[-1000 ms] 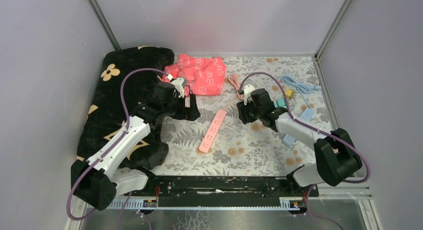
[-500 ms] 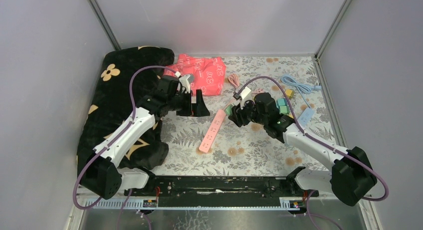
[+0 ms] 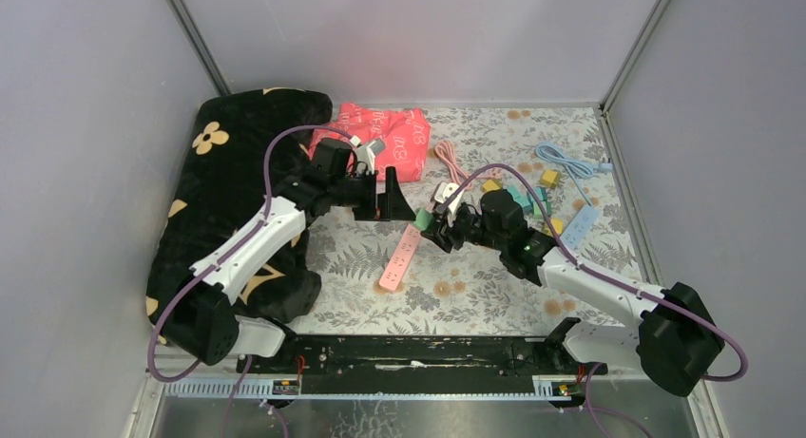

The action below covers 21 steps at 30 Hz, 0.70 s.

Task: Insert the plug
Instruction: Pick up the plug from the center of the board.

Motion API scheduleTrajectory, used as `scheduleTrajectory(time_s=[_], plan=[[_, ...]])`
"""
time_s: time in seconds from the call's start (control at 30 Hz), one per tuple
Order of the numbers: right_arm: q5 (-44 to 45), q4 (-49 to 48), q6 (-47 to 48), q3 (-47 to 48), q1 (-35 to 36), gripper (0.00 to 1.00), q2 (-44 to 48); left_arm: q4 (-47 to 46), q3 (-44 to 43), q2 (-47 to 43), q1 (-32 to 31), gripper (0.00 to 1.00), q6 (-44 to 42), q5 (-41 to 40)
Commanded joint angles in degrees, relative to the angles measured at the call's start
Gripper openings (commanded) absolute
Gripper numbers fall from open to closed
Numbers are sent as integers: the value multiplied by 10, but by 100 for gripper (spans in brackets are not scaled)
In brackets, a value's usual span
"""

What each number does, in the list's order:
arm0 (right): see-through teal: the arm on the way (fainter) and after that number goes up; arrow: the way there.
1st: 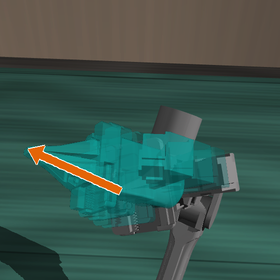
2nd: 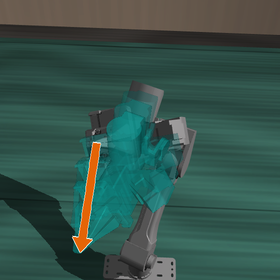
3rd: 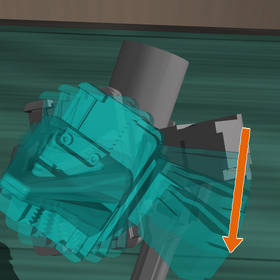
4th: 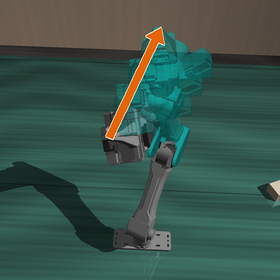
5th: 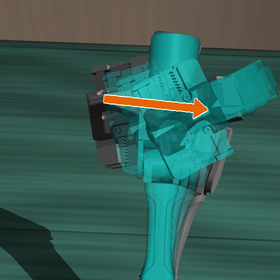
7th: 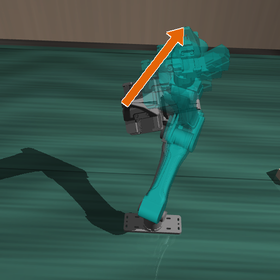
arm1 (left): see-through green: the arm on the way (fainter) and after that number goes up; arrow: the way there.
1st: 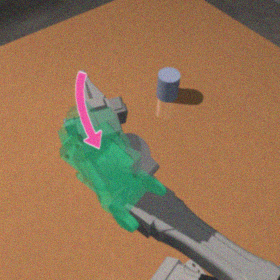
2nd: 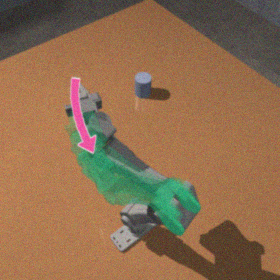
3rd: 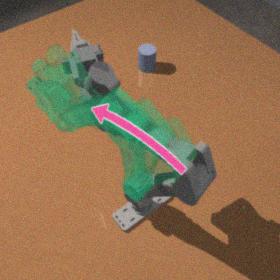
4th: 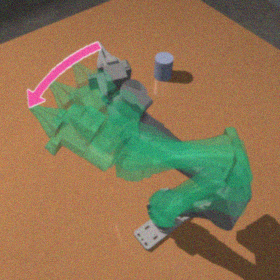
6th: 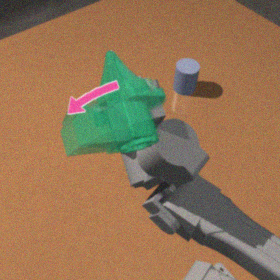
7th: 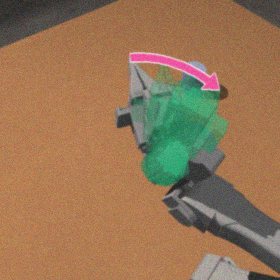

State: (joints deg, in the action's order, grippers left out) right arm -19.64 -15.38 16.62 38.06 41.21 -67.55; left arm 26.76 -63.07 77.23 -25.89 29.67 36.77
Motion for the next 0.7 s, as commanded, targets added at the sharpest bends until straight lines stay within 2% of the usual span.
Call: scheduleTrajectory(time_s=[0.0, 0.27, 0.67], plan=[[-15, -72, 36, 0, 15, 28, 11, -35, -16, 18, -17, 93, 9, 35], [4, -92, 48, -10, 29, 28, 13, -80, 0, 29, -18, 68, 27, 74], [14, -118, 51, -19, 40, 28, 12, -94, 10, 39, -18, 54, 29, 83]])
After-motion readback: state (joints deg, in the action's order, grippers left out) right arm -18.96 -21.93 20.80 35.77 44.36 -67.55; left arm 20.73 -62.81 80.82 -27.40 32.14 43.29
